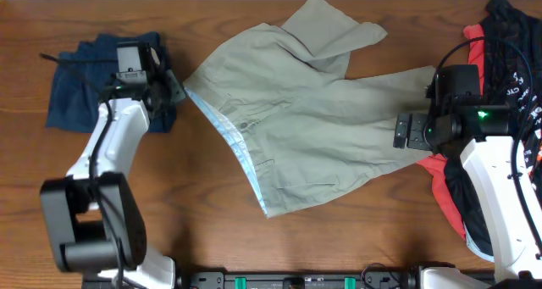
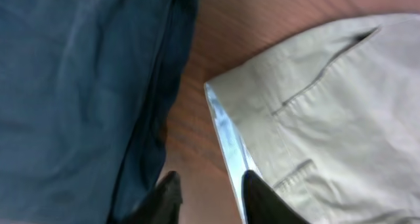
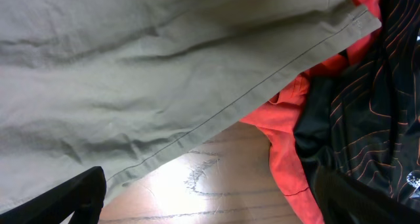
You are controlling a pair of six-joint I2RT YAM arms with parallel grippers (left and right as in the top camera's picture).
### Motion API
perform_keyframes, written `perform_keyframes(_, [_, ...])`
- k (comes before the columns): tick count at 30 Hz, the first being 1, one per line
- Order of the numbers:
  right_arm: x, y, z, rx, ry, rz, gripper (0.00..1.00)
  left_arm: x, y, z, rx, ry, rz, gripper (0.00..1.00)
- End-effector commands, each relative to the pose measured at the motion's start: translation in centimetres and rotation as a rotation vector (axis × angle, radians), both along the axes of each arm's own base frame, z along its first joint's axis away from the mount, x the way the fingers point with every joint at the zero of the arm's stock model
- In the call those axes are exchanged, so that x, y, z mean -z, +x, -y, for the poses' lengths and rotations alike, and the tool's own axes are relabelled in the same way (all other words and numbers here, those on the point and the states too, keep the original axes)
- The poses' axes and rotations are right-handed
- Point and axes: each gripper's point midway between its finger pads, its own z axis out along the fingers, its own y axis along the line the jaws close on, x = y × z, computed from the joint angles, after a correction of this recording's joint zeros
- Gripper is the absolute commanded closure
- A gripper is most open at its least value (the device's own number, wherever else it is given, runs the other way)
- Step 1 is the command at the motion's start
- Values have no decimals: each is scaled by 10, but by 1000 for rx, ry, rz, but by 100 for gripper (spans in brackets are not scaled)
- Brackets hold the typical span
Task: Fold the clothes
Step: 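Grasp the shorts' waistband with the left gripper and spread it flat leftward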
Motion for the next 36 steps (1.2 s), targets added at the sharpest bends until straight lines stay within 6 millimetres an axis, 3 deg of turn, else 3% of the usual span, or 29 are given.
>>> perform_keyframes(1, [-5,2,3,24,-2,13,1,29,4,-3,23,25,-34,86])
perform_keyframes(3, [-5,0,3,23,-2,5,1,40,11,-5,35,37,-24,92])
perform_keyframes(7, [-4,-3,3,23,-2,-8,1,57,20,-20,-1,84,-19,93])
perform_keyframes(15, [-3,-4,3,24,-2,-13,1,86,11,-79,-148,219,-82,93])
perform_keyframes(22, [-3,-5,3,42,4,-13,1,66,15,-124,-247,208,-18,91])
perform_keyframes(26, [-4,-2,3,76,14,1,1,44,21,-103,-174,86,38,77])
perform_keyframes(29, [-5,1,4,97,21,15,1,30,18,-63,-75,-69,43,49])
perform_keyframes(33, [-5,4,7,142,32,30,1,25,-8,-5,20,-273,-65,27])
perform_keyframes(36, [-5,5,12,158,32,33,1,38,-40,27,47,-322,-224,18])
